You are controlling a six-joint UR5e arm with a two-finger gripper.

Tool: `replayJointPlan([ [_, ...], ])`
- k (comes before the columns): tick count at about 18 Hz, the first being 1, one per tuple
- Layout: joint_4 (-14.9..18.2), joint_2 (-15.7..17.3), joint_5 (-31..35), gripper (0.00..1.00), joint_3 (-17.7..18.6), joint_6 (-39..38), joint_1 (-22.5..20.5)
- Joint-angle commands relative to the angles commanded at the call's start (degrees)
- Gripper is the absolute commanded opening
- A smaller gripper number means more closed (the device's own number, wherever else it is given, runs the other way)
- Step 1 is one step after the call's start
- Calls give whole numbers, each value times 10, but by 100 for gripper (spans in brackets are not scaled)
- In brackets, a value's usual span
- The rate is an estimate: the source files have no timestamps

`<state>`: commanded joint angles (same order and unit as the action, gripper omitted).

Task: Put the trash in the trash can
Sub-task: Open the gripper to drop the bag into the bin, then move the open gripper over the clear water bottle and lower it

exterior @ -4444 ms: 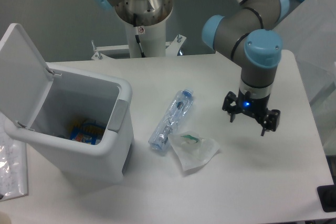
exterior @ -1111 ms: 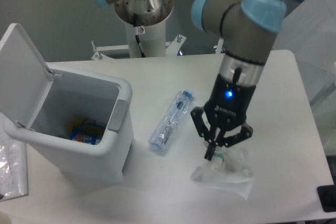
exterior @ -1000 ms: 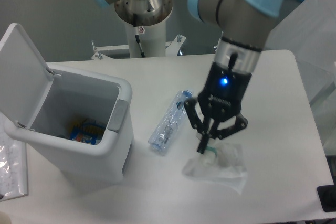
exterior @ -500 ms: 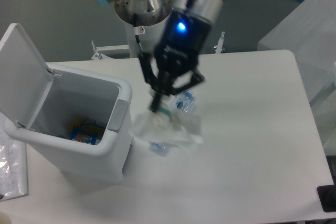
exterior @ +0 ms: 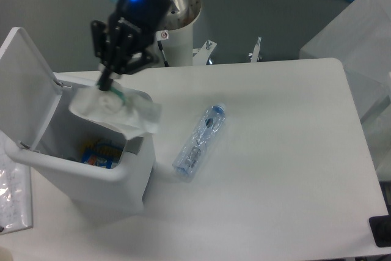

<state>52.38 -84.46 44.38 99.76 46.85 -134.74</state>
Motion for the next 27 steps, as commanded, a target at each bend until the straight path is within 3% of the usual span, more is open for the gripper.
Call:
replayJointPlan([
  [3,-1,-3,2,22,3,4,11],
  [4,-1,-7,1,51,3,6,11],
  [5,-2,-12,1,94,2,6,11],
  [6,-2,-15,1,100,-1,4,11],
  [9,-2,-17,1,100,-5,4,4],
  [14,-5,-20,1,100,-18,1,-82],
  [20,-5,-79,3,100,-23,7,-169],
  [24,-5,-139,24,100,-30,7,-175],
  [27,-1,-155,47,100,-18,6,-174],
])
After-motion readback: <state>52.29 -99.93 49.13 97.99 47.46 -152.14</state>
